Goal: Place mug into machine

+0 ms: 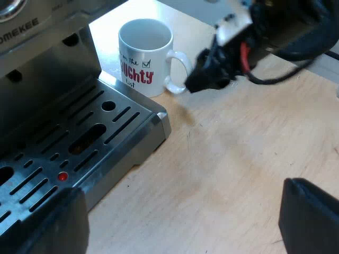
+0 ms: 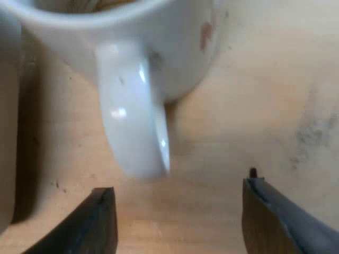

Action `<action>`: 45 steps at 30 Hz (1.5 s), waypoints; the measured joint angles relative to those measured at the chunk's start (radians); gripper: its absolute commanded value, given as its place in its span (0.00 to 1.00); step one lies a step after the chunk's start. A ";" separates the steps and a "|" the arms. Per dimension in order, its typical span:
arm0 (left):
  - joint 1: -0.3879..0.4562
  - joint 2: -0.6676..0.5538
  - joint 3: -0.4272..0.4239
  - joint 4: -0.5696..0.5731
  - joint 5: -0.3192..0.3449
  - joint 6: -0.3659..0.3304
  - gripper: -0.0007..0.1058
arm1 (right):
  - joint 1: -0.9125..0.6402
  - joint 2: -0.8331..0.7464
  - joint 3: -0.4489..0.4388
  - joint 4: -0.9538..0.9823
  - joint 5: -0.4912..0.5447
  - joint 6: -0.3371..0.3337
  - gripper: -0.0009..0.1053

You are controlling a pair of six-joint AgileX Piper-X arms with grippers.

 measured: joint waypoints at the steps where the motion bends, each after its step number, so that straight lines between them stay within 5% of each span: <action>1: 0.000 0.000 0.000 -0.002 0.000 0.000 0.70 | 0.000 -0.044 0.060 -0.057 0.003 0.000 0.51; 8: 0.000 0.000 0.000 -0.030 0.000 0.000 0.70 | 0.044 -0.184 0.252 -0.362 0.105 0.054 0.51; 17: 0.000 0.000 0.000 -0.035 -0.002 0.000 0.70 | 0.151 -0.179 0.371 -0.637 0.213 0.003 0.51; 29: 0.000 0.000 0.000 -0.036 -0.001 0.000 0.70 | 0.151 -0.034 0.383 -0.862 0.222 -0.008 0.51; 45: 0.000 0.000 0.000 -0.036 -0.001 0.000 0.70 | 0.141 0.085 0.342 -0.929 0.213 -0.013 0.51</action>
